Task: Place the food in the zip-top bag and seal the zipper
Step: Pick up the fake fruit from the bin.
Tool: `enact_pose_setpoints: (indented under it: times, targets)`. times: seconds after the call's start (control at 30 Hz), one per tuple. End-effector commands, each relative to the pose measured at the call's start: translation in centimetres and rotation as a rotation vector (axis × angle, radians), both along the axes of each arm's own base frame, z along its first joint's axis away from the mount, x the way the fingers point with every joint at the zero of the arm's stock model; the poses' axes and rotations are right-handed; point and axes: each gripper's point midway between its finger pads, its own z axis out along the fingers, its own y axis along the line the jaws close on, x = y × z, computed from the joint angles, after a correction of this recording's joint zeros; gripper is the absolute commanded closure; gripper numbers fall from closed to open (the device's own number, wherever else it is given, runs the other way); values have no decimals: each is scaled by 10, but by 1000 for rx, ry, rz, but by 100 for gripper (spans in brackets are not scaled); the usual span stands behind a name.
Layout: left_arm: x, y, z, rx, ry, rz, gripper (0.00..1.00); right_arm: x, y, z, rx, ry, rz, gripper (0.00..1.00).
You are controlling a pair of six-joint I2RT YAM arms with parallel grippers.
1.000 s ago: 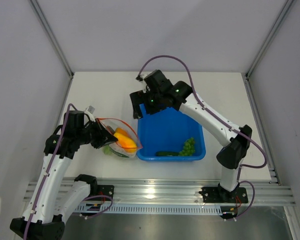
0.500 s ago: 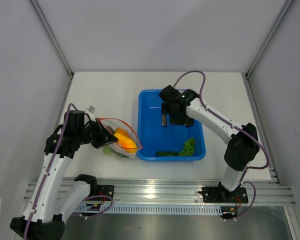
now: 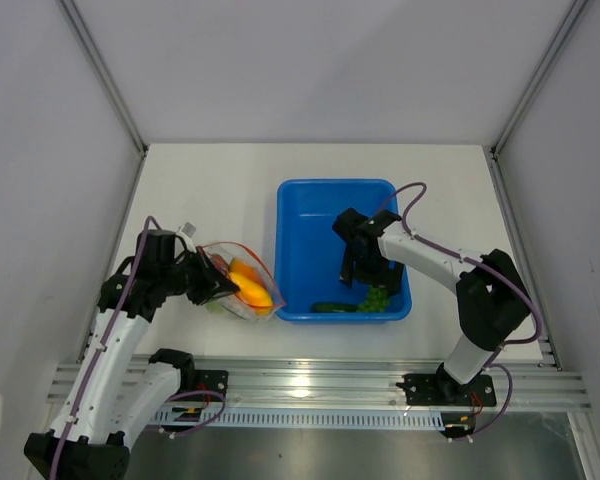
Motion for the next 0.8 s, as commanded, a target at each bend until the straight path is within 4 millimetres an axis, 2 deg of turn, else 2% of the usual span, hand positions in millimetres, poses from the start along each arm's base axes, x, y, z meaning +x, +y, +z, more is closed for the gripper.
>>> enact_pose_setpoints:
  times: [0.0, 0.2, 0.3, 0.37, 0.43, 0.47, 0.5, 0.57, 0.6, 0.67, 0.73, 0.77]
  targets:
    - [0, -4, -3, -31, -5, -3, 99, -5, 8, -10, 55, -2, -81, 3]
    - [-2, -3, -13, -20, 17, 1, 100, -12, 13, -42, 62, 60, -101, 7]
    - [-2, -1, -16, -11, 33, 5, 99, -13, 17, -55, 57, 97, -88, 23]
    - [-1, 0, -17, -4, 38, 10, 99, -6, 21, -54, 60, 84, -77, 25]
    - [-2, 0, -19, 2, 51, 11, 99, 0, 23, -55, 49, 82, -50, 33]
    - [-1, 0, -20, 4, 62, 10, 99, 10, 29, -51, 59, 59, -41, 38]
    - [-1, 0, -20, 5, 67, 10, 99, 13, 32, -52, 60, 62, -30, 54]
    - [-1, 1, -24, 14, 90, 10, 100, 24, 41, -46, 82, 51, 1, 69]
    - [3, 1, -17, 17, 71, 15, 99, 28, 41, -48, 77, 61, 20, 83]
    - [4, 3, -20, 30, 88, 19, 99, 42, 48, -40, 96, 35, 37, 91]
    - [7, 4, -18, 38, 86, 24, 100, 53, 54, -36, 107, 18, 76, 95]
    - [8, 3, -20, 42, 100, 23, 99, 63, 61, -27, 131, -10, 89, 98]
